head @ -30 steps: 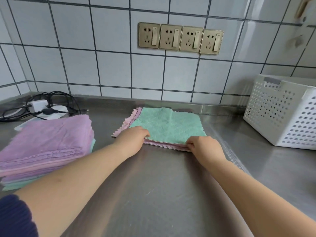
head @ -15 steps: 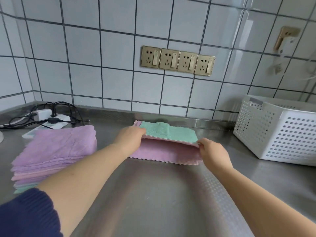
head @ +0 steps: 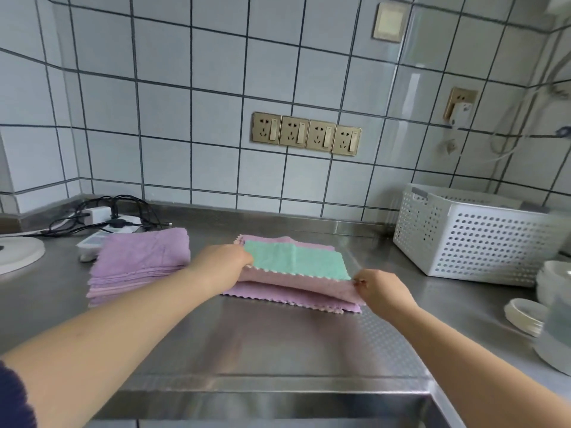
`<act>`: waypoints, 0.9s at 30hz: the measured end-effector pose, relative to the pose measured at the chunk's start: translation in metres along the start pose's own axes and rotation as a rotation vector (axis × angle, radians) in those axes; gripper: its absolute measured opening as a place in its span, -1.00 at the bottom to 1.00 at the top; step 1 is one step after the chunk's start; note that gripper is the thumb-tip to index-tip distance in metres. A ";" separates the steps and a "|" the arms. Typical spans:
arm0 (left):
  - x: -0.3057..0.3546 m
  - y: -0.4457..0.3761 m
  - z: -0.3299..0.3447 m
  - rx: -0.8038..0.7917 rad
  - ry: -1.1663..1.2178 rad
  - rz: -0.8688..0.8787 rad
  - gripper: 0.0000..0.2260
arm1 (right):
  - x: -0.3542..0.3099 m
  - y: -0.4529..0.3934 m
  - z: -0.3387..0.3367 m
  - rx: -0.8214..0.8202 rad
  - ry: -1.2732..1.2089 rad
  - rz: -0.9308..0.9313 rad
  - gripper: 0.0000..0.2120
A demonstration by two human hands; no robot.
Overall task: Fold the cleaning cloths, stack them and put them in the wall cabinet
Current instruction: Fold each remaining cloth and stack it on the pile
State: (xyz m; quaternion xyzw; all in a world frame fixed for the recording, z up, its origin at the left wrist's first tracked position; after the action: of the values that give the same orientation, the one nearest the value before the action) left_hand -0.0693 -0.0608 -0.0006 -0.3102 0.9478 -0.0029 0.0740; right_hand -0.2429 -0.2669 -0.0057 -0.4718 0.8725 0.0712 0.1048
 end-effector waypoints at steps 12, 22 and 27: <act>0.015 0.073 0.011 -0.156 0.324 0.200 -0.87 | -0.020 0.056 0.024 -0.308 -0.032 -0.182 -0.72; 0.018 0.092 0.043 -0.483 0.556 0.233 -0.75 | -0.010 0.069 0.056 -0.582 -0.197 -0.110 -0.81; -0.001 0.081 0.029 -0.262 0.670 0.147 -0.87 | -0.004 0.050 0.028 -0.287 -0.251 -0.111 -0.89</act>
State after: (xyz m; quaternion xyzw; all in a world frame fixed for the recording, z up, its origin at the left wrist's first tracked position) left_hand -0.1120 0.0060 -0.0335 -0.2298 0.9315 0.0226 -0.2809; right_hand -0.2796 -0.2305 -0.0304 -0.5167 0.8062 0.2470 0.1483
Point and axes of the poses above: each hand's wrist, its own y-axis away from the middle knuckle, its own z-axis out of the palm, x = y × z, the point moved 10 cm from there along -y, towards the middle knuckle, and after that the axes turned 15 degrees about -x, right-handed, at the moved point
